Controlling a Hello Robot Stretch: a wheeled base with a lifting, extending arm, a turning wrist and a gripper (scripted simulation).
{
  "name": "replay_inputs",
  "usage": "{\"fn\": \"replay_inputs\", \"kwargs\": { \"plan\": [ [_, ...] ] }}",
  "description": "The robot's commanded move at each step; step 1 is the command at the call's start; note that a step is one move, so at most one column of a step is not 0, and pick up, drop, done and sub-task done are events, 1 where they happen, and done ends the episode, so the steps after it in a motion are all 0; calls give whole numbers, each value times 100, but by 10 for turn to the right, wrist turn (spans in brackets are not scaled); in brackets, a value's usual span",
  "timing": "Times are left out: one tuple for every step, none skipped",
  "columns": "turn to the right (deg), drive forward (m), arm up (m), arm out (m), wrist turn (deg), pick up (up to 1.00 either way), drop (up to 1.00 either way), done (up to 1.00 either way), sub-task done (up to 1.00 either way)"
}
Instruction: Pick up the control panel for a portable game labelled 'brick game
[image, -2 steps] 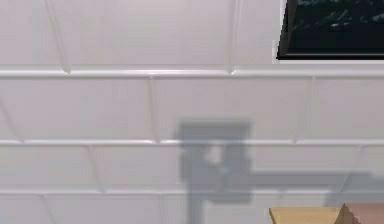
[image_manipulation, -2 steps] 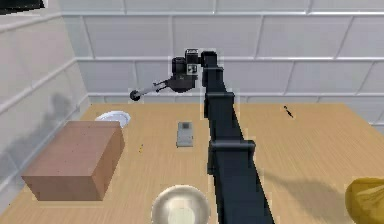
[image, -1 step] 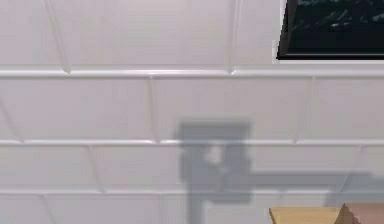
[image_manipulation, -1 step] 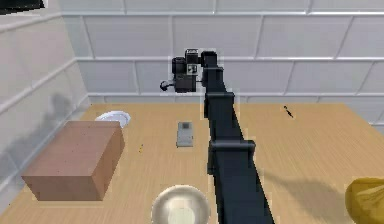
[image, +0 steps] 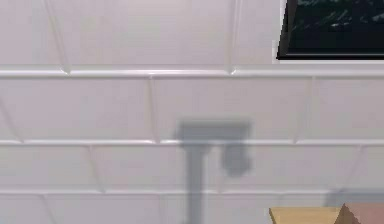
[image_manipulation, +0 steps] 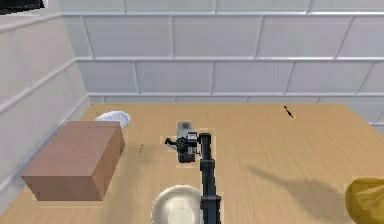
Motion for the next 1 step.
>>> {"fn": "replay_inputs", "kwargs": {
  "plan": [
    [0, 0, 0, 0, 0, 100, 0, 0, 0]
  ]
}}
